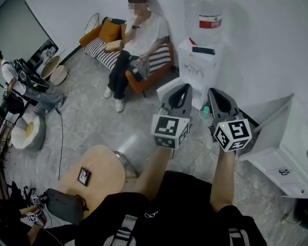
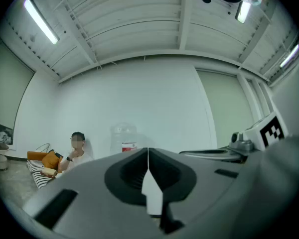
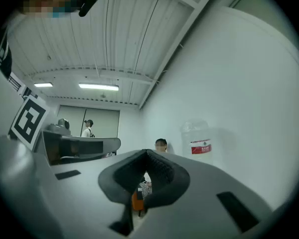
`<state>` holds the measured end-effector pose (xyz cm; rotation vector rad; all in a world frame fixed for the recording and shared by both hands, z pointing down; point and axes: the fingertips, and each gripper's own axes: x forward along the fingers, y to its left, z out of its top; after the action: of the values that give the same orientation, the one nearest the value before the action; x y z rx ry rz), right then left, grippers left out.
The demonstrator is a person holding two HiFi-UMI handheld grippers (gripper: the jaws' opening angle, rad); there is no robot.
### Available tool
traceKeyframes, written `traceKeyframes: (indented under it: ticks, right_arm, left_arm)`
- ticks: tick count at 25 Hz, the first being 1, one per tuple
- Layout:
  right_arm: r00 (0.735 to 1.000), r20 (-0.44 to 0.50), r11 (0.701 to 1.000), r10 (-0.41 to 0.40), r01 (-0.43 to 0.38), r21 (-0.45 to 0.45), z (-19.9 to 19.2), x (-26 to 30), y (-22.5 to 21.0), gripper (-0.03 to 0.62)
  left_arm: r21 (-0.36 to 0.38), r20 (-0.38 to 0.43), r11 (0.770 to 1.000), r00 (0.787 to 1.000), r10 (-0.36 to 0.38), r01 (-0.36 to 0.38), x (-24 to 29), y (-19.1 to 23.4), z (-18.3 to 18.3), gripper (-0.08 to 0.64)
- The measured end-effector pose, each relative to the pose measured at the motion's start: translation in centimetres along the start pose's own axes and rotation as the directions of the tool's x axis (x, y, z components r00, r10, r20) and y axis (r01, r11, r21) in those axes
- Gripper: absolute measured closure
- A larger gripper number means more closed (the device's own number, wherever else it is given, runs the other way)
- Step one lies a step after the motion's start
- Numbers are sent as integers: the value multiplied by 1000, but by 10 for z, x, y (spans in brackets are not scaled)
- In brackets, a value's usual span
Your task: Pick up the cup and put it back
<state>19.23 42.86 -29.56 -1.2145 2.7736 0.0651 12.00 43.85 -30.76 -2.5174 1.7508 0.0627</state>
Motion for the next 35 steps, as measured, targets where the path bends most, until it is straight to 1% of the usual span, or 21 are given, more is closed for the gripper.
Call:
traceKeyframes:
  ticks: [4, 9, 14, 18, 20, 23, 25, 27, 29, 31, 33, 35]
  right_arm:
    - [999, 50, 999, -2, 0, 35, 6, 1, -4, 584]
    - [999, 48, 1000, -12, 10, 26, 8, 3, -8, 584]
    - [995, 80, 997, -62, 59, 42, 17, -1, -27, 584]
    - [990, 105, 994, -99, 93, 61, 23, 0, -46, 584]
    - [988, 130, 993, -86, 75, 86, 25, 4, -50, 584]
    - [980, 201, 989, 3, -32, 142, 27, 17, -38, 584]
    - [975, 214, 986, 65, -95, 134, 23, 33, -24, 584]
    - [974, 203, 986, 102, -126, 109, 14, 53, -15, 584]
    - [975, 192, 986, 111, -132, 99, 6, 74, -15, 584]
    - [979, 181, 988, 97, -116, 99, -3, 95, -24, 584]
    - [983, 173, 990, 65, -85, 111, -12, 115, -40, 584]
    - [985, 172, 991, 27, -48, 122, -22, 139, -57, 584]
  left_arm:
    - [3, -5, 1000, 1000, -1, 1, 2, 0, 0, 546]
    - [3, -9, 1000, 1000, 15, -15, 4, 9, -1, 546]
    - [-7, -1, 998, 998, 57, -57, 6, 30, 4, 546]
    - [-8, 2, 997, 997, 75, -75, 9, 42, 5, 546]
    - [-10, 2, 996, 996, 87, -87, 9, 47, 4, 546]
    - [-6, -12, 994, 994, 106, -106, 9, 62, -3, 546]
    - [-14, -26, 992, 992, 124, -124, 11, 78, -11, 546]
    - [-36, -29, 990, 990, 136, -137, 17, 96, -22, 546]
    - [-73, 1, 989, 992, 125, -125, 28, 112, -26, 546]
    - [-107, 38, 990, 994, 101, -97, 45, 126, -29, 546]
    - [-118, 49, 990, 995, 89, -83, 66, 141, -36, 546]
    - [-129, 41, 989, 996, 81, -75, 90, 160, -46, 546]
